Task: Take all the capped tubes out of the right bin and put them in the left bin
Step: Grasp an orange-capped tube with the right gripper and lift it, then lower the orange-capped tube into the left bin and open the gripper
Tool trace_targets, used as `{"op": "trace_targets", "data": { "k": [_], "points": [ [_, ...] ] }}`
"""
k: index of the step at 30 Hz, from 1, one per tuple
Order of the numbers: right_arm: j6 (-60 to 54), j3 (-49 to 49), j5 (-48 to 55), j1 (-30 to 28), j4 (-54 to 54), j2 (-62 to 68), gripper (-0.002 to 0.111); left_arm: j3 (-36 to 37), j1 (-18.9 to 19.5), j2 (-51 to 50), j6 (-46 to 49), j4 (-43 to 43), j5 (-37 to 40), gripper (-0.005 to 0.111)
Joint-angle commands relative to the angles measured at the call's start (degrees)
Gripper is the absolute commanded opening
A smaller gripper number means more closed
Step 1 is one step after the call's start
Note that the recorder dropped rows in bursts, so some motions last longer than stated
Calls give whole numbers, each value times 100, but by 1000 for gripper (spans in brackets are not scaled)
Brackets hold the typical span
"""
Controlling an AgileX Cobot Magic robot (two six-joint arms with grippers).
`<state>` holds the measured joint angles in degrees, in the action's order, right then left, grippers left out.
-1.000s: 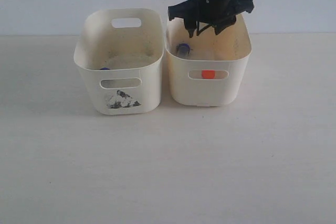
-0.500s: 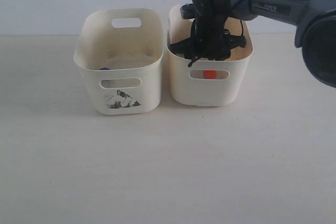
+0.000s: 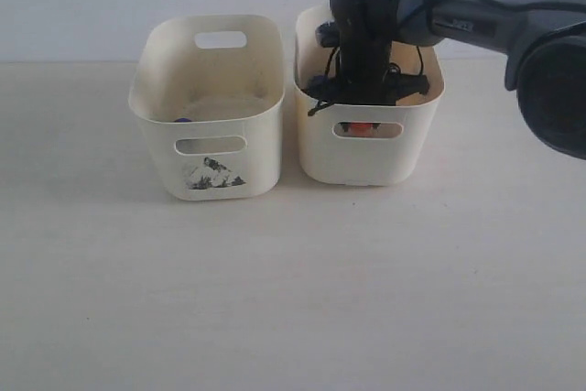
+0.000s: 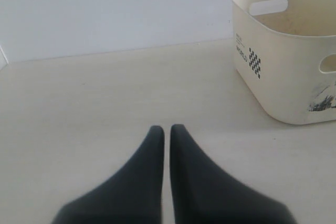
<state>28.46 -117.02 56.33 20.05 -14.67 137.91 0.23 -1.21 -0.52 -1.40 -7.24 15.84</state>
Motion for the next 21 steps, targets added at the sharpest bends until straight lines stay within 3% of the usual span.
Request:
{"op": "trace_targets", "data": {
  "k": [1, 7, 13, 15, 21],
  "points": [
    [17, -22, 127, -23, -236, -809, 1, -23, 6, 11, -66, 38, -86, 4],
    [-74, -22, 234, -12, -100, -1666, 1, -23, 6, 11, -66, 38, -86, 4],
    [-864, -22, 133, 39, 1788, -2134, 1, -23, 6, 11, -66, 38, -86, 4],
    [-1191, -22, 209, 186, 2334, -2134, 1, -23, 6, 11, -66, 38, -86, 4],
    [-1275, 56, -298, 1010, 2386, -1889, 1, -23, 6, 11, -66, 38, -86, 4]
  ]
}}
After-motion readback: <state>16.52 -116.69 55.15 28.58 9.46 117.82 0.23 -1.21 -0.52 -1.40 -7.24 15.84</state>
